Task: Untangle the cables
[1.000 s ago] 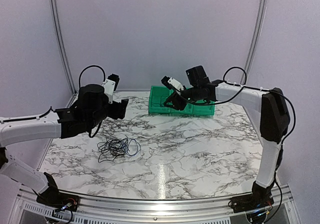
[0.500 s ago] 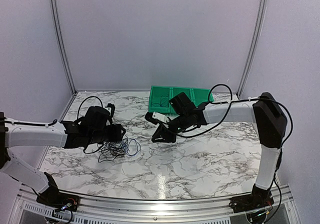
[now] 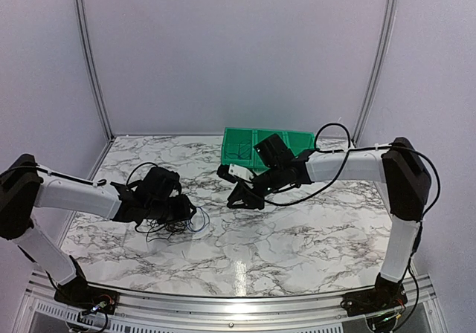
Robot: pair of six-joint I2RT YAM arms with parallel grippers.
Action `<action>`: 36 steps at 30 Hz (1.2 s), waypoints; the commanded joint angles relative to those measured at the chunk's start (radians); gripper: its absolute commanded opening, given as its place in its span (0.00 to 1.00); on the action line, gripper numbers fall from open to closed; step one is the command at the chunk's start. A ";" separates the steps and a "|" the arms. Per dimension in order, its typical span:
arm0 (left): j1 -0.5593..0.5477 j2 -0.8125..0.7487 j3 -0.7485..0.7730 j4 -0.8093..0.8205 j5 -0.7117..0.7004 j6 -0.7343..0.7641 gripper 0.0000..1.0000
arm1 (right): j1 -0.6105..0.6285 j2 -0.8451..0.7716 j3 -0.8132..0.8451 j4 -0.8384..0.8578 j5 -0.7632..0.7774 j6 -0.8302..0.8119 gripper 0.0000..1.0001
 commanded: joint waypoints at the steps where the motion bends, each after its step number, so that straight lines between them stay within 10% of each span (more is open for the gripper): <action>1: -0.002 0.017 0.047 0.025 0.056 -0.026 0.28 | -0.001 -0.047 -0.003 0.006 0.011 -0.034 0.25; 8: -0.005 -0.041 0.042 0.091 0.108 0.100 0.00 | -0.002 -0.042 -0.003 0.007 -0.002 -0.027 0.25; 15: -0.014 -0.243 0.011 0.093 0.109 0.293 0.00 | 0.000 -0.043 0.038 -0.008 -0.026 -0.012 0.27; 24: -0.013 -0.362 -0.015 0.102 0.235 0.413 0.00 | 0.003 -0.088 0.218 -0.045 -0.038 0.002 0.55; 36: -0.018 -0.338 -0.004 0.139 0.326 0.389 0.00 | 0.043 0.009 0.320 -0.109 -0.127 -0.015 0.58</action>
